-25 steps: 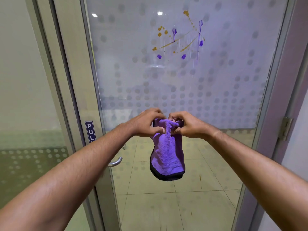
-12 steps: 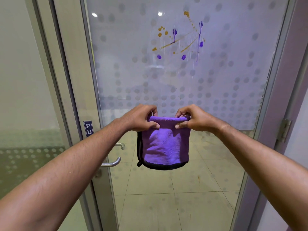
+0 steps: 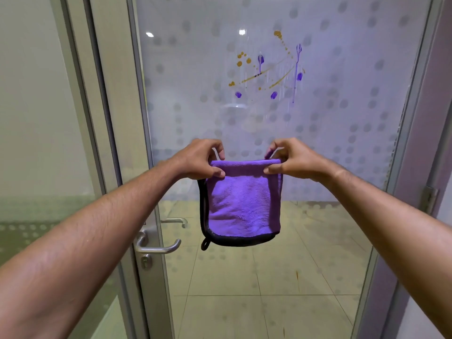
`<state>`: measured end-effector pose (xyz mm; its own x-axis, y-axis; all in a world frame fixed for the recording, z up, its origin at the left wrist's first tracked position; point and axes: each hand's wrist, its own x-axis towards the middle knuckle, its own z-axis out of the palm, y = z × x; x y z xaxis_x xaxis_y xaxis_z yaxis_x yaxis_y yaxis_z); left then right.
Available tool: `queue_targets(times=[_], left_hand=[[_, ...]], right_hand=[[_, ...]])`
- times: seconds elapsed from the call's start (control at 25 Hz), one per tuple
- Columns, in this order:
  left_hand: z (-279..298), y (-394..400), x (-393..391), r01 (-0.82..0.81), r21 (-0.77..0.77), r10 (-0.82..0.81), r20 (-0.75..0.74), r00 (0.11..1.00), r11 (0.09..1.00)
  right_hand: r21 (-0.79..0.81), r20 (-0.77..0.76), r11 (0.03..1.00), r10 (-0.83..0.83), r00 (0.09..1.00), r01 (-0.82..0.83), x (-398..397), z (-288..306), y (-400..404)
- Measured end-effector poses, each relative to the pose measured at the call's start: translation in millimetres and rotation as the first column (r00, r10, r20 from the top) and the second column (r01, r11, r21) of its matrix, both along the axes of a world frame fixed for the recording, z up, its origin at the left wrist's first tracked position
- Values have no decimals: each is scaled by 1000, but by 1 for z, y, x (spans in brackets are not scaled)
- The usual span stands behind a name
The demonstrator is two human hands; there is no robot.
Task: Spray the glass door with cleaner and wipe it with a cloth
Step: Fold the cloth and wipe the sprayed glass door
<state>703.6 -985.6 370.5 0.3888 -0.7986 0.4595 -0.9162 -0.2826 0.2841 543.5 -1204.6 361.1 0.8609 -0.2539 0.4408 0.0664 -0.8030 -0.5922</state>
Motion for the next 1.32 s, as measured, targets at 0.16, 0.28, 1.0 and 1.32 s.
queue_targets(times=[0.16,0.28,1.0,1.32], left_hand=[[34,5,2,-71,-94,80,90,993,993],[63,6,3,-103,-208,142,182,973,973],[205,-22,57,-39,-543,147,157,977,839],[233,-64,75,47,-645,231,339,912,763]], right_hand=[[-13,86,1000,-18,996,19,3,32,-4],[-68,191,994,-68,979,82,5,60,-7],[-132,635,869,-296,713,478,59,204,2],[-112,819,716,-326,472,689,97,223,-17]])
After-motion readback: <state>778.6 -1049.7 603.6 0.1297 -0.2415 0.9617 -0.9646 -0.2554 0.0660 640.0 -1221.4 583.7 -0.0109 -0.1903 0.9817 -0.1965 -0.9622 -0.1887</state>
